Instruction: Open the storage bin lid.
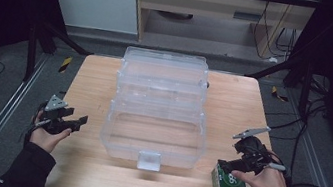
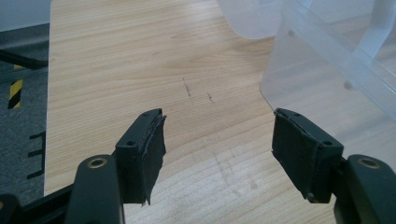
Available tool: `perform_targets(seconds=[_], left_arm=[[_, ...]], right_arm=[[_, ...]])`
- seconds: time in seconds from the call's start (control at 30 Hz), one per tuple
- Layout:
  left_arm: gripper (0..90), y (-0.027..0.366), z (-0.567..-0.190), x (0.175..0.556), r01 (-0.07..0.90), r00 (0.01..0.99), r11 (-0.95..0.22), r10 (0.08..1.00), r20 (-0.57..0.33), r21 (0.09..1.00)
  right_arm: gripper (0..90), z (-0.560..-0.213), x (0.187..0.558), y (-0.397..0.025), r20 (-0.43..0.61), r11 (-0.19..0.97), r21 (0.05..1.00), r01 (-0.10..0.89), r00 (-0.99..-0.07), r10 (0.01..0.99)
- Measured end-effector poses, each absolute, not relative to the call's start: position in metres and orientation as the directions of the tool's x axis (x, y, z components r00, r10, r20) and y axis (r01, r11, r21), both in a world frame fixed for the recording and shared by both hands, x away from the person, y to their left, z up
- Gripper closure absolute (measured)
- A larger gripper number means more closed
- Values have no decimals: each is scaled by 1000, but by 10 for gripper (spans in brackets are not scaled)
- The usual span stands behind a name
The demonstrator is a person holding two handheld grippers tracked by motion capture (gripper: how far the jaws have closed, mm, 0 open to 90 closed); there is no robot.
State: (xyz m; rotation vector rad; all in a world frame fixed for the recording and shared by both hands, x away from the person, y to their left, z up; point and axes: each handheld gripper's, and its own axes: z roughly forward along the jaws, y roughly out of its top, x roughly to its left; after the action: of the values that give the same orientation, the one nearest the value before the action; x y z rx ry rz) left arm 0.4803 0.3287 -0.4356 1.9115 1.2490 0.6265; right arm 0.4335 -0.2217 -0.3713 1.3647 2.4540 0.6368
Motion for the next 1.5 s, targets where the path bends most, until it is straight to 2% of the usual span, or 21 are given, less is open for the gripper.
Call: perform_targets(seconds=[0.83, 1.5], left_arm=[[330, 330, -439, 480, 557, 400, -241, 916, -2, 795], [327, 330, -440, 481, 564, 404, -245, 915, -5, 788]], right_arm=[[90, -389, 427, -213, -2, 340, 383, 859, -367, 930], [91, -401, 429, -209, 11, 311, 322, 895, -331, 943]])
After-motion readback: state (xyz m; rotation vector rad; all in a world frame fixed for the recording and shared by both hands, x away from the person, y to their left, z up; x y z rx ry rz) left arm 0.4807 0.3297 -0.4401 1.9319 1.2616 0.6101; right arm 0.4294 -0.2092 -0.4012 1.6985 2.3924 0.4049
